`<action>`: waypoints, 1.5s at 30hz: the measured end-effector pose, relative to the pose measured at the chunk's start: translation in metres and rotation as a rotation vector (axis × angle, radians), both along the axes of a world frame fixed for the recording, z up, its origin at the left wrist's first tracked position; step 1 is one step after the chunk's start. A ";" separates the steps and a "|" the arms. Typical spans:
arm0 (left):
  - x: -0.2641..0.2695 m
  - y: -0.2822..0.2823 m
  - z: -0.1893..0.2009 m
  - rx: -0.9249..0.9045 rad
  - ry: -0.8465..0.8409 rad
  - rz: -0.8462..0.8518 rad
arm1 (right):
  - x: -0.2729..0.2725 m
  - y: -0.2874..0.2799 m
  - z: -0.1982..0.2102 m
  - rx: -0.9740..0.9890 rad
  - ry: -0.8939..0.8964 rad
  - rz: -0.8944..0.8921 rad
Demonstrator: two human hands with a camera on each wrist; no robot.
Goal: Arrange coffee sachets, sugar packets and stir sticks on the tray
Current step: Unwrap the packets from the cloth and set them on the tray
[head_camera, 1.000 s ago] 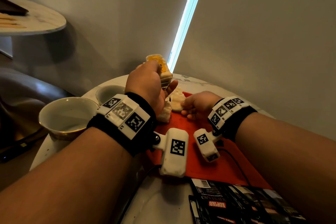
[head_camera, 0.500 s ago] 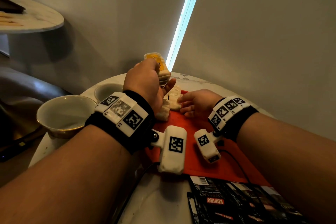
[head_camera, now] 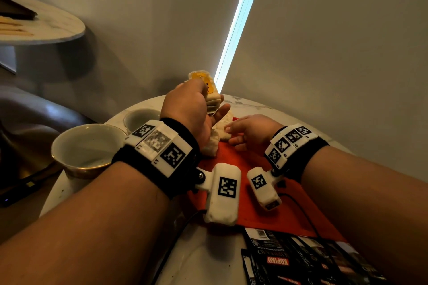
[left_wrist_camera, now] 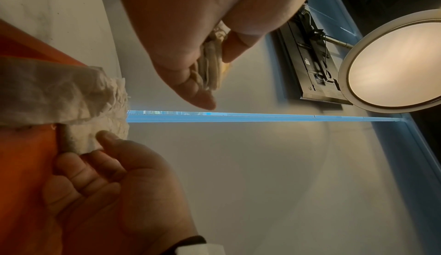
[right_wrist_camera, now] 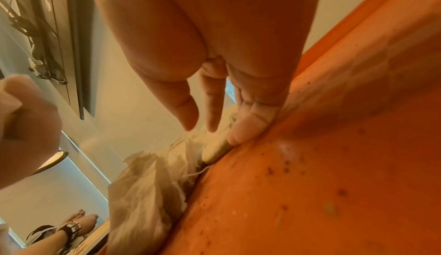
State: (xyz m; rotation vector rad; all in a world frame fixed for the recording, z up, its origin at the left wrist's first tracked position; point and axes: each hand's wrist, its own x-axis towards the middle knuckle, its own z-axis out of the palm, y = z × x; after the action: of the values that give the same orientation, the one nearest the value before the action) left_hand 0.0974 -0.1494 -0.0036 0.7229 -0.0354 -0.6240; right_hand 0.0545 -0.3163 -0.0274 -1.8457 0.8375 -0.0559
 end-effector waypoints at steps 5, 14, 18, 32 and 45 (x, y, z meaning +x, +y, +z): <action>-0.002 0.000 0.000 0.022 -0.056 -0.033 | -0.008 -0.004 0.012 -0.151 -0.123 -0.090; -0.007 0.000 -0.006 0.094 -0.192 -0.046 | -0.023 0.024 0.049 0.099 -0.556 0.059; -0.011 0.001 -0.006 0.097 -0.248 -0.079 | -0.027 0.037 0.051 0.136 -0.587 0.148; -0.013 0.004 -0.002 0.092 -0.234 -0.053 | -0.031 0.042 0.046 0.125 -0.624 0.093; -0.011 0.003 -0.001 0.106 -0.155 -0.029 | -0.031 0.039 0.042 0.146 -0.610 0.067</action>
State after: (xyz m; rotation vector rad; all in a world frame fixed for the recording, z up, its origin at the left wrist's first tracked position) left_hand 0.0859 -0.1468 -0.0041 0.8739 -0.1571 -0.5999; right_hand 0.0233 -0.2772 0.0142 -1.5842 0.3412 -0.4771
